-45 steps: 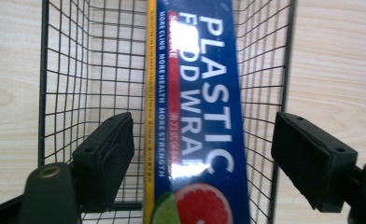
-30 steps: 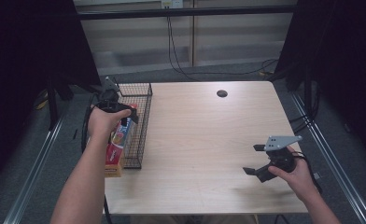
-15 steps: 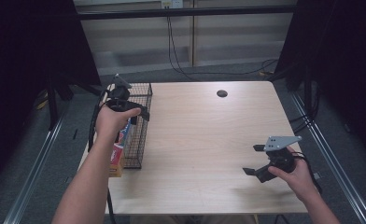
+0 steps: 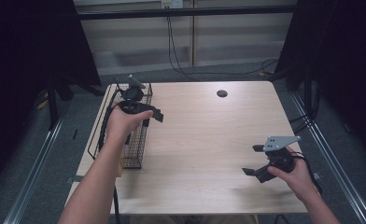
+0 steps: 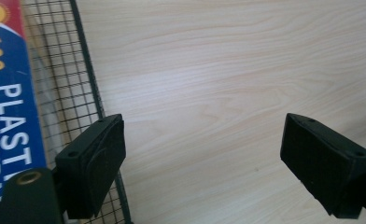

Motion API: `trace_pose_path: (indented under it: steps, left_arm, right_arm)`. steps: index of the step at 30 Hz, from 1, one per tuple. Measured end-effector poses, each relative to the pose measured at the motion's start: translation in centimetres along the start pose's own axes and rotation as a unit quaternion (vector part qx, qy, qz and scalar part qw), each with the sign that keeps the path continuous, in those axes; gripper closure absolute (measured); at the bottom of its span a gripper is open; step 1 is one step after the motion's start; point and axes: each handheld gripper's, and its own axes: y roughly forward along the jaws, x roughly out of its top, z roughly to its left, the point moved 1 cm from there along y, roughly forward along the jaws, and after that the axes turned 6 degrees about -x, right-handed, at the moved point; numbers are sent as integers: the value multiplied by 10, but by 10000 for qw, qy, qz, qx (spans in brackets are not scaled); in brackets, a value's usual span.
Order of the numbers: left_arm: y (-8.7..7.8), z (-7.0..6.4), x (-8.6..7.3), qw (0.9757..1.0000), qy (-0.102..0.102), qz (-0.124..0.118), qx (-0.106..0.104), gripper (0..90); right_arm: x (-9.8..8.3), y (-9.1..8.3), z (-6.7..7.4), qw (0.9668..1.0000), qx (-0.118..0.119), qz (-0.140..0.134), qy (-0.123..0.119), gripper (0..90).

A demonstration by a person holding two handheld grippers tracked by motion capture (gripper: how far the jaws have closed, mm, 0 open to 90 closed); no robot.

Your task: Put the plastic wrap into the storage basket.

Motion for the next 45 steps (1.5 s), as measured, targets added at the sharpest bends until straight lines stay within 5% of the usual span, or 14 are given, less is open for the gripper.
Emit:
trace_pose_path:
  steps: [26, 45]
  left_arm:
    - [42, -29, -20, 9968, 705, 176, -329, 123]
    - [70, -35, -43, 9940, 947, 210, -514, 99]
  right_arm:
    - [-1, 1, 1, 10000, -11, 23, 14, 39]
    - [-3, 2, 0, 10000, -20, 56, 43, 39]
